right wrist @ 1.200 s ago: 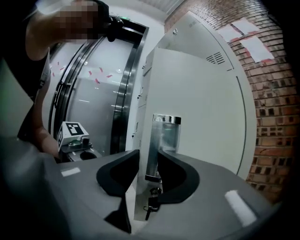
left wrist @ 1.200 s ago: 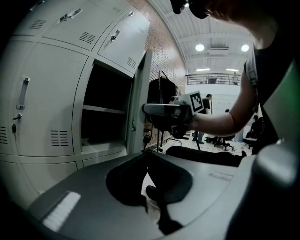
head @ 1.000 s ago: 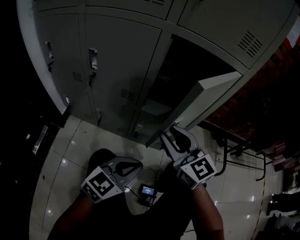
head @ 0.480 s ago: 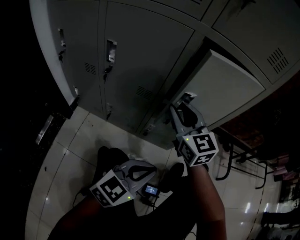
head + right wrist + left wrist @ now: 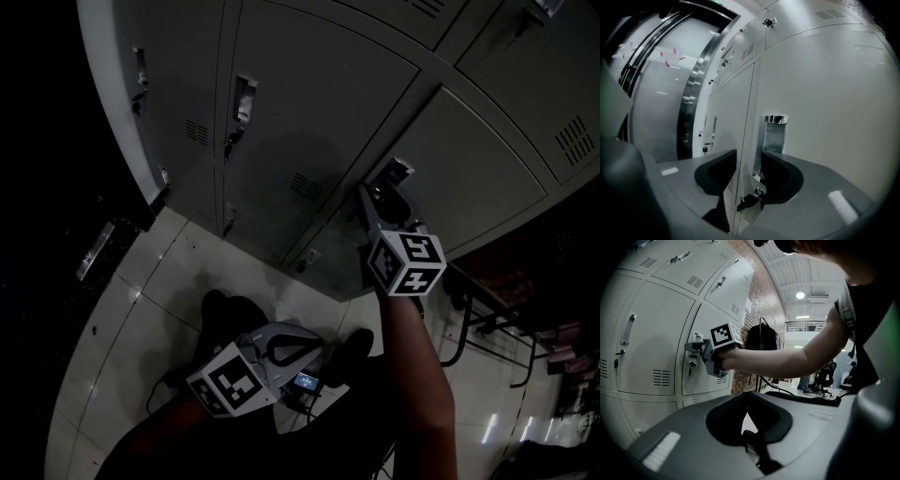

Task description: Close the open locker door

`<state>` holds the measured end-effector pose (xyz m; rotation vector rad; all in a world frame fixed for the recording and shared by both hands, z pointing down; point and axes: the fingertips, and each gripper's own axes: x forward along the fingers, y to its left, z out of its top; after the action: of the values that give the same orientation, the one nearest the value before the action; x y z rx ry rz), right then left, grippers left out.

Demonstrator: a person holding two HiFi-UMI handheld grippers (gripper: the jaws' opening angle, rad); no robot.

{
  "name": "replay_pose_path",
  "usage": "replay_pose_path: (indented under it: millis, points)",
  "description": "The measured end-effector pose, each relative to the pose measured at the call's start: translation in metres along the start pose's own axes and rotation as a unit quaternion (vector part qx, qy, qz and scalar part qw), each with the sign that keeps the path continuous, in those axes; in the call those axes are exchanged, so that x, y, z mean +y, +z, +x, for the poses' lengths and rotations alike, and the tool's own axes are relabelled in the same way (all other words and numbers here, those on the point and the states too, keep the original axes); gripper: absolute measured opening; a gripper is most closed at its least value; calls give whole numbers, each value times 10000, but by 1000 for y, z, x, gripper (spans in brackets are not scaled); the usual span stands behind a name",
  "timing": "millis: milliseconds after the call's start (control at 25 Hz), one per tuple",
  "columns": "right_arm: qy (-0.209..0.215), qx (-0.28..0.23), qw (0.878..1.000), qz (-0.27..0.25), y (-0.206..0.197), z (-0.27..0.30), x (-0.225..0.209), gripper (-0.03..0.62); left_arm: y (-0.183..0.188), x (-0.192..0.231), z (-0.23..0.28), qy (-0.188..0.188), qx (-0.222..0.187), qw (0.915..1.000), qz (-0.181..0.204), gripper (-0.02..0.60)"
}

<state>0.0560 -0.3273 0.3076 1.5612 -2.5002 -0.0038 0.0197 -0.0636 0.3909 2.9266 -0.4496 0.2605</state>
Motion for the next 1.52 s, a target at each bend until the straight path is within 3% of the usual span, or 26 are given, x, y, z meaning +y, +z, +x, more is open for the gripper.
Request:
replay_pose_path:
  millis: [280, 640, 880, 1120, 1520]
  points:
    - [-102, -15, 9999, -19, 0, 7, -1, 202, 1, -1, -1, -22, -65, 10000, 1, 12]
    - [-25, -66, 10000, -21, 0, -1, 7, 202, -3, 1, -1, 31, 50, 10000, 73, 12]
    - [-639, -110, 9978, 123, 2, -12, -2, 202, -4, 1, 1, 80, 99, 9999, 110, 12]
    - [-553, -234, 9980, 178, 1, -30, -6, 200, -7, 1, 3, 96, 226, 9996, 115, 12]
    - [-288, -242, 9992, 162, -18, -89, -3, 46, -10, 0, 7, 106, 296, 9993, 181, 12]
